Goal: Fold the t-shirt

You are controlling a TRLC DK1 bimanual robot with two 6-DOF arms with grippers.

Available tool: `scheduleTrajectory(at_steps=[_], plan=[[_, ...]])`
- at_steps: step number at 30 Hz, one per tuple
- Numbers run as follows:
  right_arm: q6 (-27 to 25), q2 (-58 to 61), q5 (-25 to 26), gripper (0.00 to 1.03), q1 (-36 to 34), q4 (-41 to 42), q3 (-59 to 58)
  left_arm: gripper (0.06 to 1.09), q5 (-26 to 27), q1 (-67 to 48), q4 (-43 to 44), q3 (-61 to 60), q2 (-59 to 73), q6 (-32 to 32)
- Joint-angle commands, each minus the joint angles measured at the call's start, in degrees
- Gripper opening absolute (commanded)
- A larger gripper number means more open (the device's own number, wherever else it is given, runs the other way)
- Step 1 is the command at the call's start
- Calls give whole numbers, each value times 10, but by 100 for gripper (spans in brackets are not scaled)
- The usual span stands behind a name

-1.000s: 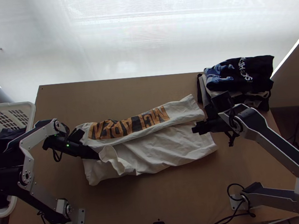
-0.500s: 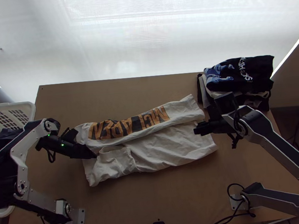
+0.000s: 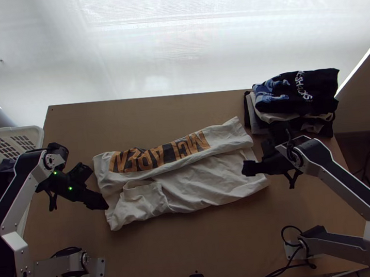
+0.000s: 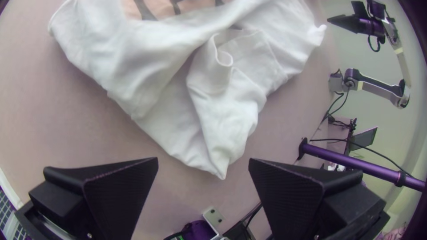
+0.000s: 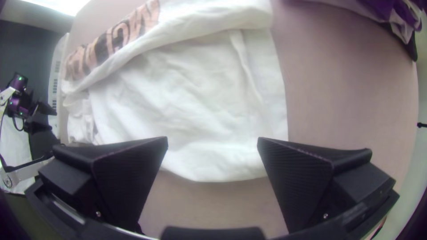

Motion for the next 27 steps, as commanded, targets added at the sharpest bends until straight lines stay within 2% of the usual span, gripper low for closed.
scheduleTrajectory(at_steps=[1, 3, 5, 17, 18, 21, 27], plan=[[1, 29, -22, 93, -72, -5, -21, 104, -78, -10, -10, -27, -42, -11], [0, 25, -22, 92, -85, -9, -23, 104, -90, -11, -12, -35, -57, -12], [-9, 24, -21, 87, -95, -10, -28, 104, -94, -12, -12, -42, -65, -20], [-20, 50, -15, 86, -110, -37, -64, 104, -93, -12, -10, -65, -59, -41], [-23, 52, -15, 81, -111, -39, -69, 104, -92, -12, -10, -65, -59, -42], [-26, 49, -14, 57, -113, -39, -73, 104, -92, -12, -12, -70, -60, -46], [-41, 50, -14, 54, -109, -38, -69, 104, -69, -10, -3, -110, -38, -47]])
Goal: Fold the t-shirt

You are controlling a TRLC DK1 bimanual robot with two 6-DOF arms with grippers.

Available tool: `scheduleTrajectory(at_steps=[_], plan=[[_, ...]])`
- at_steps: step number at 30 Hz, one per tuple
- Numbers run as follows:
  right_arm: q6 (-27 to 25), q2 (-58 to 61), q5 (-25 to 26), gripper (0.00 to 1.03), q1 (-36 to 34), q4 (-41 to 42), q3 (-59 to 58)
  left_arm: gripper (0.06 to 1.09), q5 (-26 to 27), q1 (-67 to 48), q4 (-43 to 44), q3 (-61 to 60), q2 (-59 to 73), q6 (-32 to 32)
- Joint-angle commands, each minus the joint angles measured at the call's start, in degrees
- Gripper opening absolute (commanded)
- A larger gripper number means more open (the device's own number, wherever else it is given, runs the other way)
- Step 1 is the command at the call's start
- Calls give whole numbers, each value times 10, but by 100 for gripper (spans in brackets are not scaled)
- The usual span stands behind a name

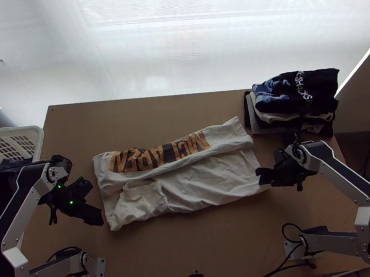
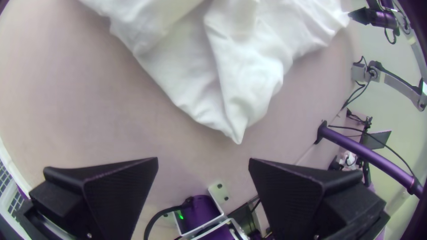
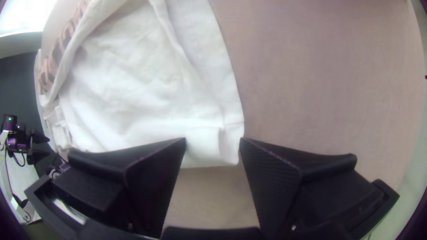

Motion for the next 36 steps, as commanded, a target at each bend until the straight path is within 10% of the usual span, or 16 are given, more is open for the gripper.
scheduleTrajectory(at_steps=[1, 7, 12, 27, 31, 34, 36], plan=[[-12, 3, 1, 48, 1, -1, -5, 104, 29, 5, 9, -37, 27, -4], [-13, 0, 1, 38, 11, 11, -7, 104, 79, -6, 41, -71, 64, -13], [-14, -16, 2, 8, 15, 36, -10, 104, 100, -14, 76, -77, 86, -20], [-21, -22, 14, 3, 24, 43, -4, 102, 112, -46, 127, -87, 113, -49], [-21, -23, 15, 3, 24, 43, -4, 70, 121, -50, 147, -93, 113, -47], [-21, -25, 15, 3, 24, 43, -2, 9, 127, -56, 169, -94, 113, -66], [-21, -27, 15, 3, 24, 43, 1, 9, 127, -59, 176, -98, 109, -72]])
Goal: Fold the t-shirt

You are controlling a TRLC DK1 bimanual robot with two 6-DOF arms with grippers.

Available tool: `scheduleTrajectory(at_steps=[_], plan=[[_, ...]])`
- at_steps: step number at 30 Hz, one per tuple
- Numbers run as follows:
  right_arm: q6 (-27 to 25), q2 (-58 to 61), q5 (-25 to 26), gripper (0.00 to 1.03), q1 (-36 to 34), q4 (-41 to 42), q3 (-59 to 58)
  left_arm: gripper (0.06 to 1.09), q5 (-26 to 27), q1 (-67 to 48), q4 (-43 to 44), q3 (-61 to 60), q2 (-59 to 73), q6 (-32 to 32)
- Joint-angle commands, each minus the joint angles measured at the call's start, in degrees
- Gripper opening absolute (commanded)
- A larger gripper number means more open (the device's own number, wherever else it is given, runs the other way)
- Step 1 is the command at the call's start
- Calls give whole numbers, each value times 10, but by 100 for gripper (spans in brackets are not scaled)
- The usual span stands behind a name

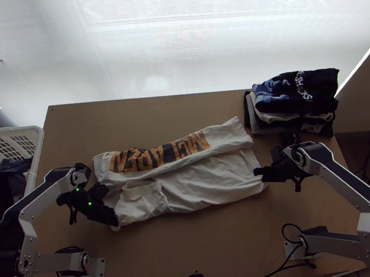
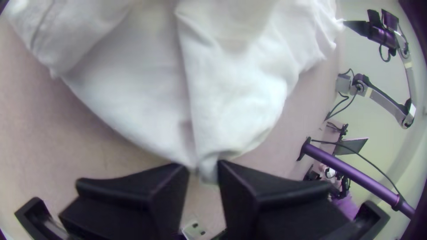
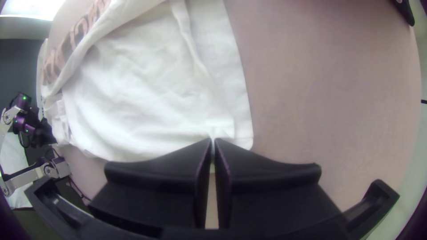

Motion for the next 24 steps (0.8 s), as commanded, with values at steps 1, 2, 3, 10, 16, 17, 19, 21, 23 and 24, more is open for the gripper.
scheduleTrajectory(at_steps=[1, 2, 3, 10, 16, 17, 19, 21, 23, 24], plan=[[0, -5, 0, 3, 0, 0, 9, 9, 6, -14, 30, -7, -5, -18], [0, -7, 0, 3, 0, -1, 12, 9, 6, -15, 28, -6, -11, -18], [0, -11, 0, 3, 0, -5, 17, 9, 7, -15, 22, -4, -21, -16], [-8, -60, 1, 3, -15, -21, 47, 9, 22, 22, 1, 38, -118, -5], [-12, -40, 2, 3, -19, -42, 114, 9, 67, 69, -35, 83, -115, -6], [-13, -33, 2, 3, -18, -42, 127, 9, 70, 75, -37, 87, -111, -6], [-15, -16, 3, 3, -18, -42, 150, 9, 79, 89, -42, 96, -107, -9], [-16, 2, 6, 3, -18, -42, 174, 9, 88, 101, -50, 106, -98, -7], [-17, 20, 13, 3, -18, -42, 196, 9, 92, 118, -50, 117, -88, -11], [-20, 29, 14, 3, -18, -42, 206, 9, 96, 122, -50, 121, -80, -15]])
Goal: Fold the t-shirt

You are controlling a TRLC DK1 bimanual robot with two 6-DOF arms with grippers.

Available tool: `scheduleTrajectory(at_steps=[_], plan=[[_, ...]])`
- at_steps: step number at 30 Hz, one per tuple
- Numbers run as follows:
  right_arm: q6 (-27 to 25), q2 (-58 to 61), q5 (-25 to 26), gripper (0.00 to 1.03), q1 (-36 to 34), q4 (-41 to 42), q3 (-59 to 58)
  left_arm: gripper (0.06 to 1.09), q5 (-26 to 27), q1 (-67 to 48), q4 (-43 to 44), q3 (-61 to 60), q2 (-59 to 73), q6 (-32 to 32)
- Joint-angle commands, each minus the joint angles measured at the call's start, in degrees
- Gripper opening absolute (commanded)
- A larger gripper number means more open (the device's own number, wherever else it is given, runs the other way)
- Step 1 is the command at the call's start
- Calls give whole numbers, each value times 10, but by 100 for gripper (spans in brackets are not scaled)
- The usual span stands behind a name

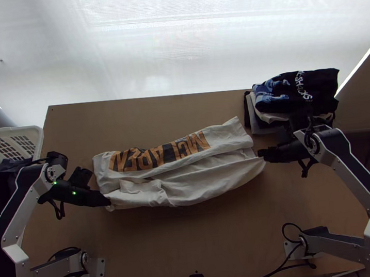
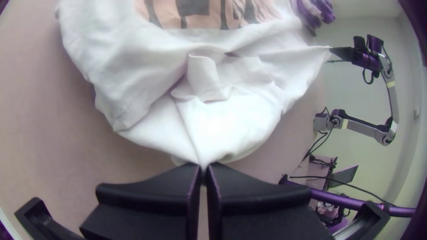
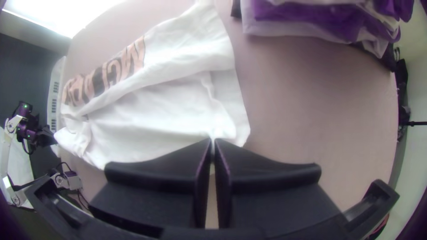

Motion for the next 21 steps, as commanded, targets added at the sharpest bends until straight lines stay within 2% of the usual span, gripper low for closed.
scheduleTrajectory(at_steps=[1, 9, 21], plan=[[-7, 53, 12, 3, 0, -3, 77, 9, 26, 49, -13, 38, 27, -9], [-14, 135, 31, 3, 5, -4, 161, 9, 30, 93, -17, 84, 77, -25], [-18, 232, 58, 3, 30, -5, 277, 9, 30, 89, -21, 140, 154, -68]])
